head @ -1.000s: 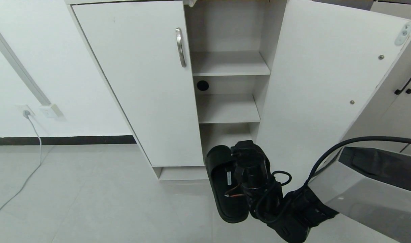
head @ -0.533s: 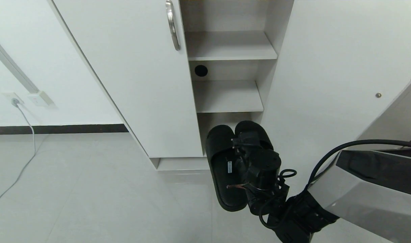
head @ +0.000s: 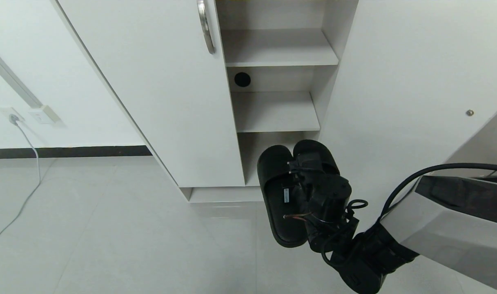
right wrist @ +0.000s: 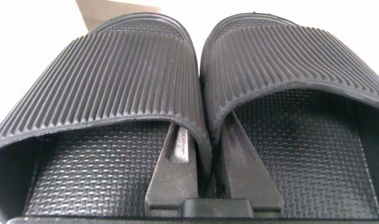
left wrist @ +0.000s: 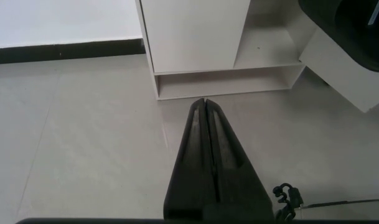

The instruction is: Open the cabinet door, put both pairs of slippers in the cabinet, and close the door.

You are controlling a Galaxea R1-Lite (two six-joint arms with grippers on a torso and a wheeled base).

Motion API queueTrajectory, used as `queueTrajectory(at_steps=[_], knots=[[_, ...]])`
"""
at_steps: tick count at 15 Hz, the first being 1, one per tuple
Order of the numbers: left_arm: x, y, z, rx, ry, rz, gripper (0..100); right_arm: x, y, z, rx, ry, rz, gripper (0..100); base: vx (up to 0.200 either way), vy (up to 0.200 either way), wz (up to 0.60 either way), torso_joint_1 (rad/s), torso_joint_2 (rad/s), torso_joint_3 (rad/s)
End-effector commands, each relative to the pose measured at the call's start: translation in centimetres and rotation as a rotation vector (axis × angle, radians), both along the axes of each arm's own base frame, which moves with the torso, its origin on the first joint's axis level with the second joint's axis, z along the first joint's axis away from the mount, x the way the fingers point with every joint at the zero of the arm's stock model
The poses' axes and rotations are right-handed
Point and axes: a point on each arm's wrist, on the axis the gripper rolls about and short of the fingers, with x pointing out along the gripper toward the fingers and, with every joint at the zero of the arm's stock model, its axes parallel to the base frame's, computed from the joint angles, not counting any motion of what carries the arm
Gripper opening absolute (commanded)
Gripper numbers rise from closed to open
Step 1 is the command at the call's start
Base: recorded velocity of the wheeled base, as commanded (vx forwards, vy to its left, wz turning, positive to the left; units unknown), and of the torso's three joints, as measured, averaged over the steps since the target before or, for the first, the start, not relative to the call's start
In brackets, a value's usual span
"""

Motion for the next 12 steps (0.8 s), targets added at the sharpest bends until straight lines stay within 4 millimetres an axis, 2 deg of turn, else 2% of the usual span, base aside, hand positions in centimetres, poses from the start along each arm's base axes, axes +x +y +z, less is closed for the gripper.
queueTrajectory(at_steps=[1, 12], knots=[[0.0, 0.0, 0.0, 0.001, 0.002, 0.000, 0, 0.2, -0.6, 0.9, 0.014, -0.015, -0.015, 0, 0.000, 0.000, 0.00, 0.000, 0.00, 0.000], [0.0, 0.0, 0.0, -0.001, 0.002, 0.002, 0, 2.0, -2.5, 1.0, 0.003, -0.012, -0.079, 0, 0.000, 0.000, 0.00, 0.000, 0.00, 0.000]])
